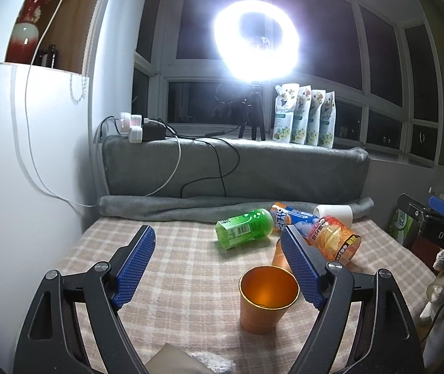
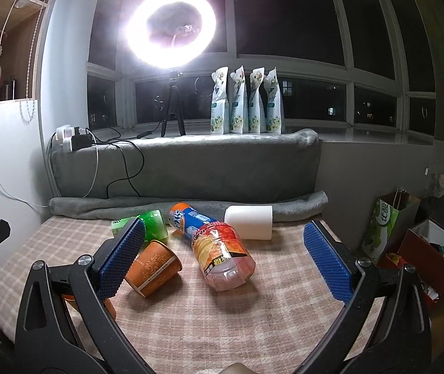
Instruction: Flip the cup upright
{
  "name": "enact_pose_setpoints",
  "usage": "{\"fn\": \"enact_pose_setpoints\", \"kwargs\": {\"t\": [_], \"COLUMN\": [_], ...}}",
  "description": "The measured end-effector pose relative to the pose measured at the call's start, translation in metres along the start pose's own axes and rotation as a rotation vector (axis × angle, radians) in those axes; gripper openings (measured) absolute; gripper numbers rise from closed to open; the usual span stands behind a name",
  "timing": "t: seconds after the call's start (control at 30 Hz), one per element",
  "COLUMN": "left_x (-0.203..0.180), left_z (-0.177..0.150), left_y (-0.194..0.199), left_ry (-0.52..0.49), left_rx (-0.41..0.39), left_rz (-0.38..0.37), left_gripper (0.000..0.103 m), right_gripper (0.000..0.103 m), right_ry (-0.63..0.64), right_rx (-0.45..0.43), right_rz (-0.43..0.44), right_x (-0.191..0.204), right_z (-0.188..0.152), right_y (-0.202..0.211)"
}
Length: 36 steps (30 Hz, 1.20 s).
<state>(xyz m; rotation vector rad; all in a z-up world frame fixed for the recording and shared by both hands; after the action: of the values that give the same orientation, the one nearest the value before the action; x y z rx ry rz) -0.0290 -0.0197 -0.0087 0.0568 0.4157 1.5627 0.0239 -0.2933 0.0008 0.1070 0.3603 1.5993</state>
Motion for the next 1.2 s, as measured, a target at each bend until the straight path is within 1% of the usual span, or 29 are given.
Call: {"fn": "enact_pose_setpoints", "kwargs": {"t": [1.2], "left_x": [-0.0007], "left_z": [-0.0005], "left_y": [0.0015], "left_ry": [0.005], "left_rx": [0.002], "left_rz": [-0.004], "left_gripper": [0.083], "right_gripper": [0.103], "right_ry": [0.002], "right_rx": [0.002], "right_rz": [0.002], "right_x": [-0.0009], "right_z": [0.0002], "right_y": [-0.0004]}}
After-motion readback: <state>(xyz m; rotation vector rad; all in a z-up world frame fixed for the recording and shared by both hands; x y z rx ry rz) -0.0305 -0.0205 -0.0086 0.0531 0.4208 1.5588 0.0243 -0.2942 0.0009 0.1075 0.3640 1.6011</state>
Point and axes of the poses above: each gripper's, at about its wrist camera, not at the fingertips, and y roughly against the way its jaws point, x to its left, z to its top, the point moved 1 cm from there along -y, roughly the way its jaws point, and after that the axes turned 10 degrees about y, right-handed, at the moved point
